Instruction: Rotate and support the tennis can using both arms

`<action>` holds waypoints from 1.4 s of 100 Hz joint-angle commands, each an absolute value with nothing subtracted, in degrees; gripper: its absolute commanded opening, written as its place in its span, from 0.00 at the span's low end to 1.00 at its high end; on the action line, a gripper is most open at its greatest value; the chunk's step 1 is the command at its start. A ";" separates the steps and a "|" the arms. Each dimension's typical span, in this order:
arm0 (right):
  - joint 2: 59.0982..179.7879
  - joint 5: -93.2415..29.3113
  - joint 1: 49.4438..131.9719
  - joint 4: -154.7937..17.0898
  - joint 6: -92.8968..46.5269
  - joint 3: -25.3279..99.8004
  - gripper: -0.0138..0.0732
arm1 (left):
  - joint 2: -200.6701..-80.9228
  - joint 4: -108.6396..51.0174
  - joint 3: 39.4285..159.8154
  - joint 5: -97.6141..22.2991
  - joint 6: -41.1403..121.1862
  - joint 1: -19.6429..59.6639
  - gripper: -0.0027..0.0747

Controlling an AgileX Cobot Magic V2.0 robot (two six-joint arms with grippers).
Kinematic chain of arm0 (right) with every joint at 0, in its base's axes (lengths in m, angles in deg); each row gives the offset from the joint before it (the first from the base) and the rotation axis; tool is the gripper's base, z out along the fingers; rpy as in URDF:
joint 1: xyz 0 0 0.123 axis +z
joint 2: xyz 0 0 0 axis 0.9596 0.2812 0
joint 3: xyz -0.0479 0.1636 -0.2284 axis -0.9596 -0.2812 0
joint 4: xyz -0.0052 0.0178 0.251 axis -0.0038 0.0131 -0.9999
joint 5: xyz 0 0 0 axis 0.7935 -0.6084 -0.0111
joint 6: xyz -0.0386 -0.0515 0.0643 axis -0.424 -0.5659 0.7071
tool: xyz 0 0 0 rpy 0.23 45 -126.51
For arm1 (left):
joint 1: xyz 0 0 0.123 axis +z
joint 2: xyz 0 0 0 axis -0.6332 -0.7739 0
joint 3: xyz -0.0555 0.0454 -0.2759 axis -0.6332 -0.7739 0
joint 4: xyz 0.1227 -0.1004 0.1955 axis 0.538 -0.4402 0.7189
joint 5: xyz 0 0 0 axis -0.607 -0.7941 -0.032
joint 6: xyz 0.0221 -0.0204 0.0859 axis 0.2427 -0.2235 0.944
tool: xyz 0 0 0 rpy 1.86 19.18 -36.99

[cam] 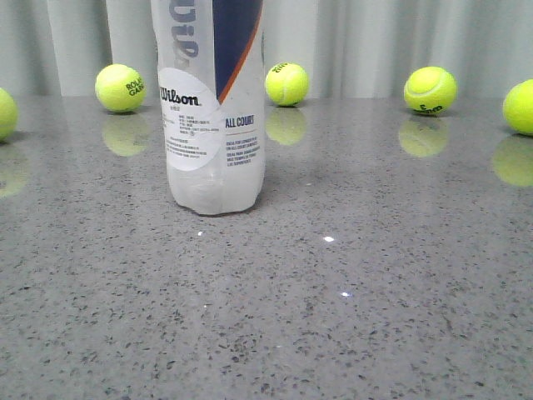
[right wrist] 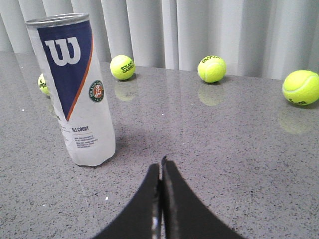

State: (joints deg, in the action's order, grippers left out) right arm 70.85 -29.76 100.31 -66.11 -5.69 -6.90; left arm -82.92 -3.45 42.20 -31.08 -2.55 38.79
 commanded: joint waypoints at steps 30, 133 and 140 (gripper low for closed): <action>71.38 -34.30 100.15 -65.62 -6.19 -5.46 0.09 | -80.96 -3.64 39.70 -26.63 -2.56 38.86 0.01; 59.49 -48.69 71.46 -47.93 4.14 -24.89 0.09 | -80.96 -3.64 39.70 -26.63 -2.56 38.86 0.01; 59.49 -48.36 71.46 -47.93 4.14 -24.89 0.09 | -80.96 -3.64 39.70 -26.63 -2.56 38.86 0.01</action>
State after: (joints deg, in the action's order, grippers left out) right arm 60.54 -44.90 71.82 -47.37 5.13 -24.65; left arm -82.92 -3.45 42.20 -31.08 -2.55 38.79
